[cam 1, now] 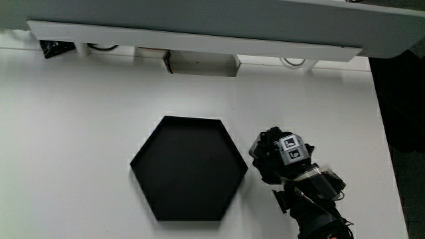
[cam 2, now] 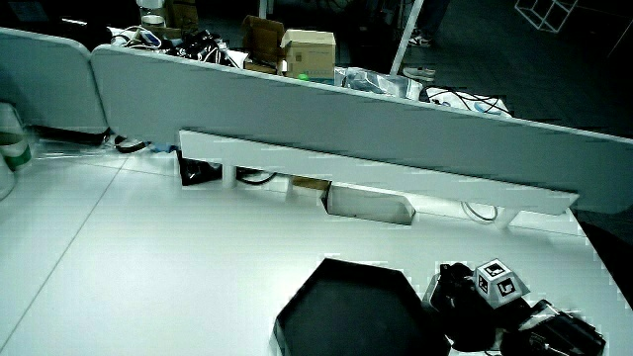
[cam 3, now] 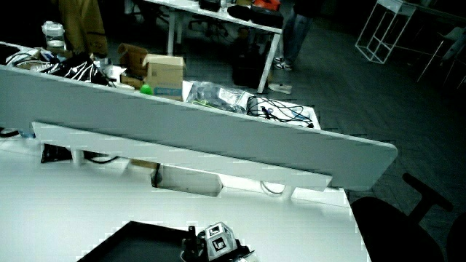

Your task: Place speaker on desk

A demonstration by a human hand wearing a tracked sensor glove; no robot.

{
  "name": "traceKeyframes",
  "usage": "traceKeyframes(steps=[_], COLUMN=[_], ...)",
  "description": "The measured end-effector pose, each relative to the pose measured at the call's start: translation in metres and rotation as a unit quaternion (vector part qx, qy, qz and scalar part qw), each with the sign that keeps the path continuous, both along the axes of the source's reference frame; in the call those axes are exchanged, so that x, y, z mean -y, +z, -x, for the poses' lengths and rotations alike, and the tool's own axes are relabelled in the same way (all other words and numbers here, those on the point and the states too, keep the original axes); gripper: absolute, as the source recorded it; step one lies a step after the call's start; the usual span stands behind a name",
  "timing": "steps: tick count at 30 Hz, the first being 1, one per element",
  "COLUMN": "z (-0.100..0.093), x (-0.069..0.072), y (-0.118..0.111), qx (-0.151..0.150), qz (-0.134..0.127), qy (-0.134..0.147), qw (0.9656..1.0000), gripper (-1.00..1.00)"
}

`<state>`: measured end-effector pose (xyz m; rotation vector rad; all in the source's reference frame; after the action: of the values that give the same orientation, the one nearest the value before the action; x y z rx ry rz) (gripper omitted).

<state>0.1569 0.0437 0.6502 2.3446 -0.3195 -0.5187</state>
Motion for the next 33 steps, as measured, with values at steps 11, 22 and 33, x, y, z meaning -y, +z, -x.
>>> traceKeyframes(steps=[11,22,33], z=[-0.058,-0.053,-0.047], x=[-0.017,-0.03,-0.035], y=[0.029,0.055,0.068], qx=[-0.041,-0.062,-0.105], qz=[0.069,0.119,0.154], qy=[0.084,0.087,0.067], qw=[0.9933,0.9871,0.9803], gripper=[0.0,0.0,0.0])
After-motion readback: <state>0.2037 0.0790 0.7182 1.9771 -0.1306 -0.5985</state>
